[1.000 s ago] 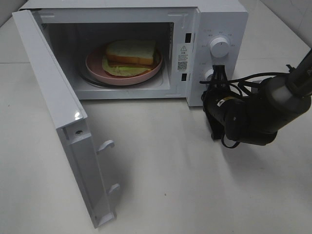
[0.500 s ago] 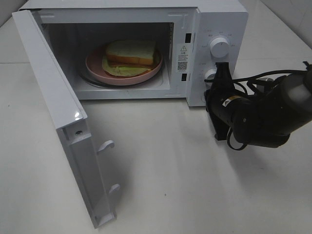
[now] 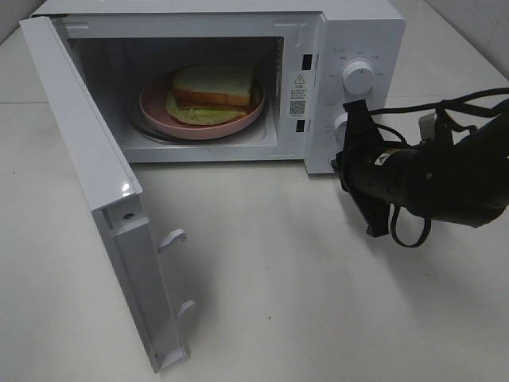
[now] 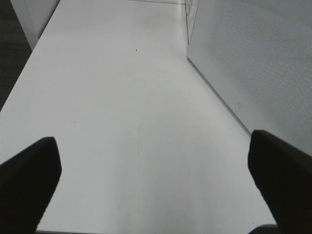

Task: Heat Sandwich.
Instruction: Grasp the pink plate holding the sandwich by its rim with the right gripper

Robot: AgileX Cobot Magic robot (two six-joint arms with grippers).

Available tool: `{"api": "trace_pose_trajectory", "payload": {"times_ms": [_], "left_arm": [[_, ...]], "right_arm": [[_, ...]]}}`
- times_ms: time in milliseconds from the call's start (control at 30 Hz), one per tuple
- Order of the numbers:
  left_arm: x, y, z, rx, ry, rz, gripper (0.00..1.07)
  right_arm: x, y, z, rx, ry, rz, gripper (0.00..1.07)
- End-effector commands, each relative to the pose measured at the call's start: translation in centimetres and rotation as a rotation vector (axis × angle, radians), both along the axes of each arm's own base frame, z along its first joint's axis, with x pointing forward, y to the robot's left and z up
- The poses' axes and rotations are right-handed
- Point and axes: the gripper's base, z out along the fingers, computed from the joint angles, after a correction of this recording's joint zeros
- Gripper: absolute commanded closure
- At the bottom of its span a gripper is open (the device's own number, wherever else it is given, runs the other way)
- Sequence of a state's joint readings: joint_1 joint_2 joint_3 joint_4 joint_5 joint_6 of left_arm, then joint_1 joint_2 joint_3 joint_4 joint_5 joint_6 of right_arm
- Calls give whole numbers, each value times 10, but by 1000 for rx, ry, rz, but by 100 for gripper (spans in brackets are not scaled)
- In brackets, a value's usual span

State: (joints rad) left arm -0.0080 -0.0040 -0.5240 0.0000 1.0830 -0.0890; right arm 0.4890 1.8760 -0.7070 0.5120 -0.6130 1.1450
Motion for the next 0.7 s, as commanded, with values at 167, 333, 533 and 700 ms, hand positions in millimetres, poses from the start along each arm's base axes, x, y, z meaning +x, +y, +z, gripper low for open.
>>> {"api": "trace_pose_trajectory", "payload": {"times_ms": [167, 333, 533, 700], "left_arm": [[-2, 0, 0, -4, -25, 5, 7], [-2, 0, 0, -4, -25, 5, 7], [-2, 0, 0, -4, -25, 5, 7], [-2, 0, 0, -4, -25, 5, 7]], "right_arm": [[-11, 4, 24, -73, 47, 143, 106], [-22, 5, 34, -128, 108, 254, 105], [-34, 6, 46, -252, 131, 438, 103], [-42, 6, 57, -355, 113, 588, 102]]}}
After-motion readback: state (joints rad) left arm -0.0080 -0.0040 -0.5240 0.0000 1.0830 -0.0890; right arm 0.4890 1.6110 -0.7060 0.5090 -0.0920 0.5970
